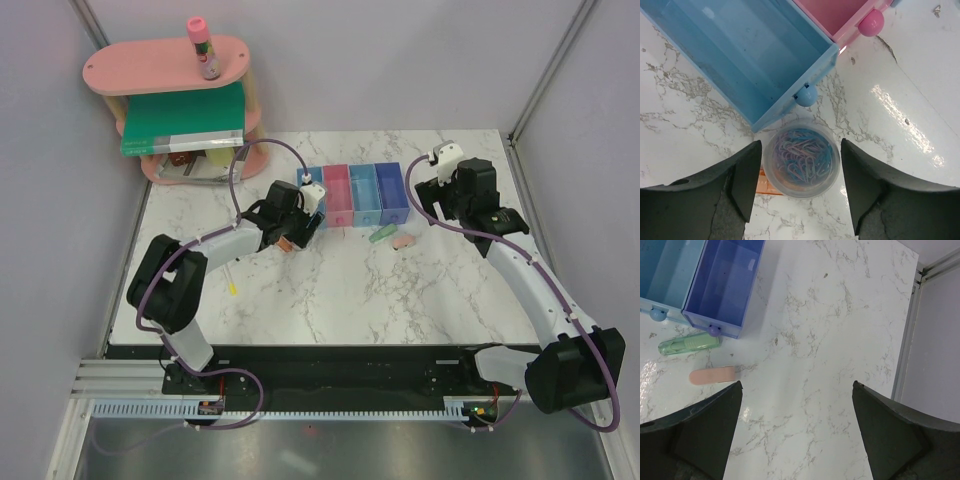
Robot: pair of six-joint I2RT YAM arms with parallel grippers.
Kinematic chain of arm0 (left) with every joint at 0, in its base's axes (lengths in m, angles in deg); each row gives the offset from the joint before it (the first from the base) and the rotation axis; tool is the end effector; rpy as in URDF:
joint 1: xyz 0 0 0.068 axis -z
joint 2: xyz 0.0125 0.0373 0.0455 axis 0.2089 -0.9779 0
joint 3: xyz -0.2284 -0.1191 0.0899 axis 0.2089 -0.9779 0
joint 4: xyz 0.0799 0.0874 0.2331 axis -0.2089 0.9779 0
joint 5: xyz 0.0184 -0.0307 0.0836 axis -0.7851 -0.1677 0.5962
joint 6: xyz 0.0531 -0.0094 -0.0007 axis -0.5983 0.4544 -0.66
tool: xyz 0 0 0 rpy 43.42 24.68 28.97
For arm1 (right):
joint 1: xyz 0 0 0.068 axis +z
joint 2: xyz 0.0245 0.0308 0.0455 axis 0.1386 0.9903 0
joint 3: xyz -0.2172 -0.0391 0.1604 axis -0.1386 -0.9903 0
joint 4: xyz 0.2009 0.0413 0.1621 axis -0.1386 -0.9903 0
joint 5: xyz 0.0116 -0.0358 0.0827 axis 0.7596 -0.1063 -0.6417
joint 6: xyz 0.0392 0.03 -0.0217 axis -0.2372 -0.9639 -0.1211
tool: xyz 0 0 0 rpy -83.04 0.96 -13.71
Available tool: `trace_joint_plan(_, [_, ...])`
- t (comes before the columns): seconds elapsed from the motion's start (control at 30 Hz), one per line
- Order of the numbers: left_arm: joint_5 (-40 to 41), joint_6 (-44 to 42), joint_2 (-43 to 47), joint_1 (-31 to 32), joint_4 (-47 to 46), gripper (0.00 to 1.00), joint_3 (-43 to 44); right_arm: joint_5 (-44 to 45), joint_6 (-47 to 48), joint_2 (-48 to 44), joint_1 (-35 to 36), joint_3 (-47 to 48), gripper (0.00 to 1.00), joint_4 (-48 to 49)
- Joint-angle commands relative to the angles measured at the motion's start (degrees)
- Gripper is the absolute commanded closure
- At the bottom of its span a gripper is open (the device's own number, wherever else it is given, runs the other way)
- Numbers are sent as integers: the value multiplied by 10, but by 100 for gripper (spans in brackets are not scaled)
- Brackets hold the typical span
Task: Sort the stationery into containers
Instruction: Pick up the stationery from the center of the board.
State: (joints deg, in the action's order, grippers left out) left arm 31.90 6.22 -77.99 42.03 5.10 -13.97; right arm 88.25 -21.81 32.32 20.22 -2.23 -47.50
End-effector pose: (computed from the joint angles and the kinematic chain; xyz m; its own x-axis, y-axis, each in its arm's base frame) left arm 0.3155 -0.1840 0.1951 -0.4688 0.5206 -0.7136 0.6469 0.7525 0.1240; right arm 0.2671 0.0533 0.3272 -0.4620 -0.4055 -0.7888 -0.2553 0.9125 -0.3195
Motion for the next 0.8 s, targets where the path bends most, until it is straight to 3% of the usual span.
trace_joint_plan(0.0, [-6, -8, -11, 0, -29, 31, 16, -15, -14, -6, -3, 10, 2, 4])
trace_joint_plan(0.13, [-6, -10, -20, 0, -30, 35, 20, -16, -15, -9, -6, 9, 2, 3])
trace_joint_plan(0.37, [-1, -18, -33, 0, -19, 26, 24, -19, -16, -14, -7, 6, 2, 2])
trace_joint_plan(0.53, [2, -24, -33, 0, -6, 26, 22, -22, -19, -9, -7, 11, 2, 3])
trace_joint_plan(0.6, [3, -25, -30, 0, -6, 27, 20, -22, -19, -7, -8, 13, 2, 2])
trace_joint_plan(0.77, [3, -25, -28, 0, -6, 40, 20, -22, -22, -4, -9, 19, 2, 2])
